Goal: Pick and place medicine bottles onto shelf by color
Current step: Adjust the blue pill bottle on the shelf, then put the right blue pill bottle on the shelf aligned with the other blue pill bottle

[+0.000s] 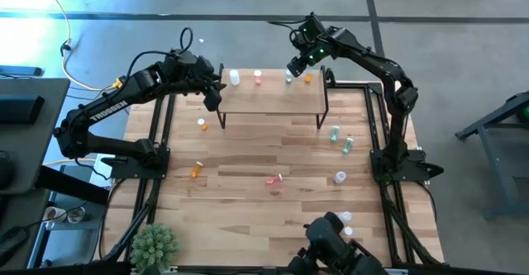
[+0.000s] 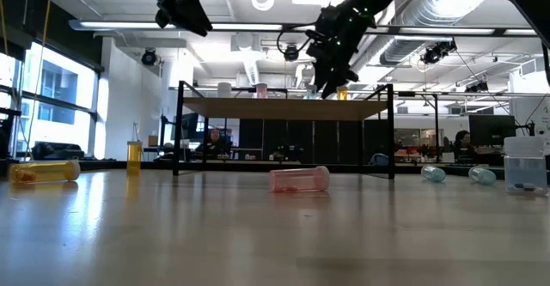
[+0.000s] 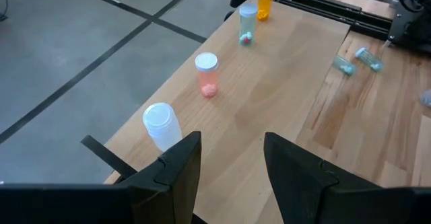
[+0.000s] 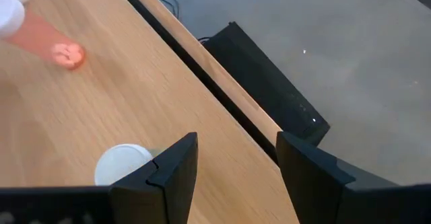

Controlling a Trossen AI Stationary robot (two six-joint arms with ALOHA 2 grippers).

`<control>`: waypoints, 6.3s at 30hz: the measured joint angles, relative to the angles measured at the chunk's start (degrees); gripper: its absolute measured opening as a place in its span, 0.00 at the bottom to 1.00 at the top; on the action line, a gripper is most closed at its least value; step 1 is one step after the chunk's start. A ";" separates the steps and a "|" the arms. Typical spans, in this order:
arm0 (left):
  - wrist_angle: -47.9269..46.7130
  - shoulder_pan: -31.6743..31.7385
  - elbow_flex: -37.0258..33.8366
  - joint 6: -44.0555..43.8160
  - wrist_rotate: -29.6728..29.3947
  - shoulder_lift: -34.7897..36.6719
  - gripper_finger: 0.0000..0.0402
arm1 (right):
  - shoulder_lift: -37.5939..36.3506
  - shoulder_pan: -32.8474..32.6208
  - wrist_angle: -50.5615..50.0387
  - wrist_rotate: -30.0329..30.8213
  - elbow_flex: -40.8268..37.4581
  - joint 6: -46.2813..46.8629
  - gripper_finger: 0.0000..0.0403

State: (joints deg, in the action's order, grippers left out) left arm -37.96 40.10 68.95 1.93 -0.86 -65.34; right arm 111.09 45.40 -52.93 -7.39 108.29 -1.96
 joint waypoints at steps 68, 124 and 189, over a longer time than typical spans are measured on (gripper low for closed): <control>-9.79 -3.69 0.00 0.82 0.17 0.00 0.38 | -0.29 -3.68 -20.24 4.05 17.29 -0.88 0.48; -11.78 -4.56 0.00 -0.24 -1.35 0.00 0.38 | -57.20 -25.87 -23.33 8.77 -54.37 74.97 0.48; -11.73 -4.55 0.00 -0.26 -4.92 0.00 0.38 | -45.35 -33.78 10.91 17.75 -83.84 101.96 0.25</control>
State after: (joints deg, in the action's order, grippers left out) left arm -49.69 35.55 68.95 1.67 -5.78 -65.34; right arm 65.74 11.62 -42.02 10.36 24.45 100.00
